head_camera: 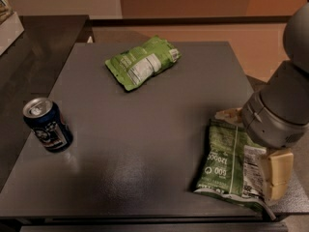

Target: Move green jalapeno chip bag near green rice chip bag

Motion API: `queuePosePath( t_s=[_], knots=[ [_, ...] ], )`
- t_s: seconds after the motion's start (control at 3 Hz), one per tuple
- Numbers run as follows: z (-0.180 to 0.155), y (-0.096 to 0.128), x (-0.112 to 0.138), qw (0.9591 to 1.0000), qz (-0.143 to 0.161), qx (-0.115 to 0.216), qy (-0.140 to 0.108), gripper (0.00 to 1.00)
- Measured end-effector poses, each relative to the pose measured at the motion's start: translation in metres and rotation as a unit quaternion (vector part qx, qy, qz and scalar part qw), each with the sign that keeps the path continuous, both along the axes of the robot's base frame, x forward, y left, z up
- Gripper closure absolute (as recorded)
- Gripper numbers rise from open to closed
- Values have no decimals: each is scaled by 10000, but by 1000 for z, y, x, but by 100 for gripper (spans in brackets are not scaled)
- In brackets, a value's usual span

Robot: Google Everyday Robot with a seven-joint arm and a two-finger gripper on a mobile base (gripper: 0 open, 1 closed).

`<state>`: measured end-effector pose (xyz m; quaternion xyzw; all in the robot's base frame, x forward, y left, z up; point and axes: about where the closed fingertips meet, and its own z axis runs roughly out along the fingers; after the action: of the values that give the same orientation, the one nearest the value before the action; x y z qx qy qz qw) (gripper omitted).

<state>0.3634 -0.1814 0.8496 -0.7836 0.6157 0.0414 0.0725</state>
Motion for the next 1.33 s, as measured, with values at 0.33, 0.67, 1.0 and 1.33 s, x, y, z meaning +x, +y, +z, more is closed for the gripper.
queuePosePath(
  t_s=[0.33, 0.67, 1.0, 1.33],
  knots=[
    [-5, 1, -4, 9996, 240, -83, 123, 0],
    [-8, 1, -6, 9990, 376, -131, 192, 16],
    [-9, 1, -8, 9985, 481, -163, 207, 39],
    [-4, 2, -9, 9983, 538, -167, 150, 62]
  ],
)
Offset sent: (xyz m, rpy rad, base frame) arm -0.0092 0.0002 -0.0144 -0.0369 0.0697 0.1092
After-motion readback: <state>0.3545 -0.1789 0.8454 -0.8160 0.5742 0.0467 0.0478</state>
